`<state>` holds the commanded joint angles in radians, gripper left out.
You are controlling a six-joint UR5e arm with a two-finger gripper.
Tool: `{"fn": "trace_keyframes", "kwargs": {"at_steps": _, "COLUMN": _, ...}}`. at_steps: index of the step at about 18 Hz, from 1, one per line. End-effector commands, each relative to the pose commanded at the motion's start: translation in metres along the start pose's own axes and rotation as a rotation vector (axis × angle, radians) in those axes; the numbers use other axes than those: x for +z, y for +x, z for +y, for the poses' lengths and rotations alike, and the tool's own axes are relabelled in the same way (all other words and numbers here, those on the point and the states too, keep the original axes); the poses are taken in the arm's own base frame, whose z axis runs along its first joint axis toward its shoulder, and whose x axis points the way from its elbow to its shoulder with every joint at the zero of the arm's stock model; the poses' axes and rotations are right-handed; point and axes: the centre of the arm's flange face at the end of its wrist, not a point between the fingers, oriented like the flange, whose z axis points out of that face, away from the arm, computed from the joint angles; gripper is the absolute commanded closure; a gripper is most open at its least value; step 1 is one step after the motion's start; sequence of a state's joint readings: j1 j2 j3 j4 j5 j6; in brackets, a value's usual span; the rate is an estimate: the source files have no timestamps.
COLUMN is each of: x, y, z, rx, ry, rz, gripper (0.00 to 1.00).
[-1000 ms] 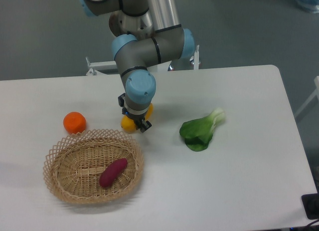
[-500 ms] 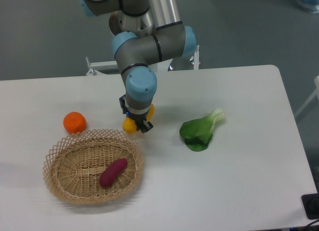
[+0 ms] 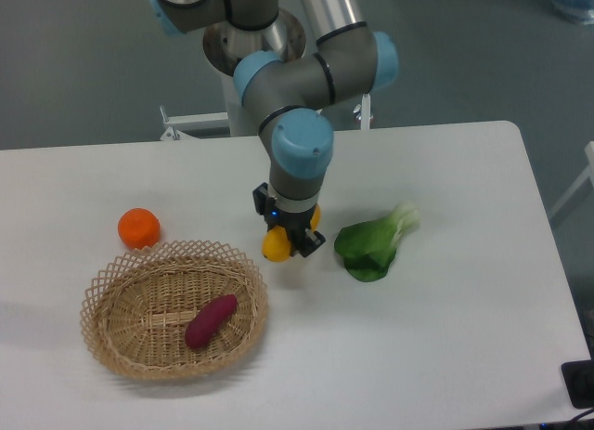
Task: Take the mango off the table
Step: 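Lift the held mango and carry it toward the bok choy, then hold the mango raised in the gripper above the bok choy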
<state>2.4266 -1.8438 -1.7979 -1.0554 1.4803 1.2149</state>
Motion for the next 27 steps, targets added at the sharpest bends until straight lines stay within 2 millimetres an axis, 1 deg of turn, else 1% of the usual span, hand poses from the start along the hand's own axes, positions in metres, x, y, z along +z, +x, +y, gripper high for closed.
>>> {"fn": "trace_keyframes", "kwargs": {"at_steps": 3, "x": -0.016, "y": -0.020, "z": 0.012, "rx": -0.011, "ry": 0.011, "rz": -0.033, "gripper": 0.49}}
{"fn": "trace_keyframes", "kwargs": {"at_steps": 5, "x": -0.022, "y": -0.033, "z": 0.018, "rx": -0.026, "ry": 0.017, "rz": -0.053, "gripper": 0.50}}
{"fn": "trace_keyframes", "kwargs": {"at_steps": 7, "x": -0.026, "y": -0.048, "z": 0.029, "rx": -0.048, "ry": 0.009, "rz": -0.072, "gripper": 0.50}}
{"fn": "trace_keyframes", "kwargs": {"at_steps": 9, "x": -0.036, "y": -0.058, "z": 0.031, "rx": -0.056, "ry": 0.007, "rz": -0.091, "gripper": 0.50}}
{"fn": "trace_keyframes", "kwargs": {"at_steps": 13, "x": -0.039, "y": -0.080, "z": 0.033, "rx": -0.065, "ry": -0.009, "rz": -0.114, "gripper": 0.53}}
{"fn": "trace_keyframes", "kwargs": {"at_steps": 15, "x": -0.046, "y": -0.091, "z": 0.037, "rx": -0.066, "ry": -0.021, "rz": -0.133, "gripper": 0.54}}
{"fn": "trace_keyframes", "kwargs": {"at_steps": 19, "x": -0.043, "y": -0.103, "z": 0.041, "rx": -0.058, "ry": -0.022, "rz": -0.140, "gripper": 0.55}}
{"fn": "trace_keyframes", "kwargs": {"at_steps": 24, "x": -0.043, "y": -0.120, "z": 0.037, "rx": -0.058, "ry": -0.019, "rz": -0.151, "gripper": 0.54}}
{"fn": "trace_keyframes", "kwargs": {"at_steps": 27, "x": -0.043, "y": -0.124, "z": 0.037, "rx": -0.058, "ry": -0.024, "rz": -0.161, "gripper": 0.53}}
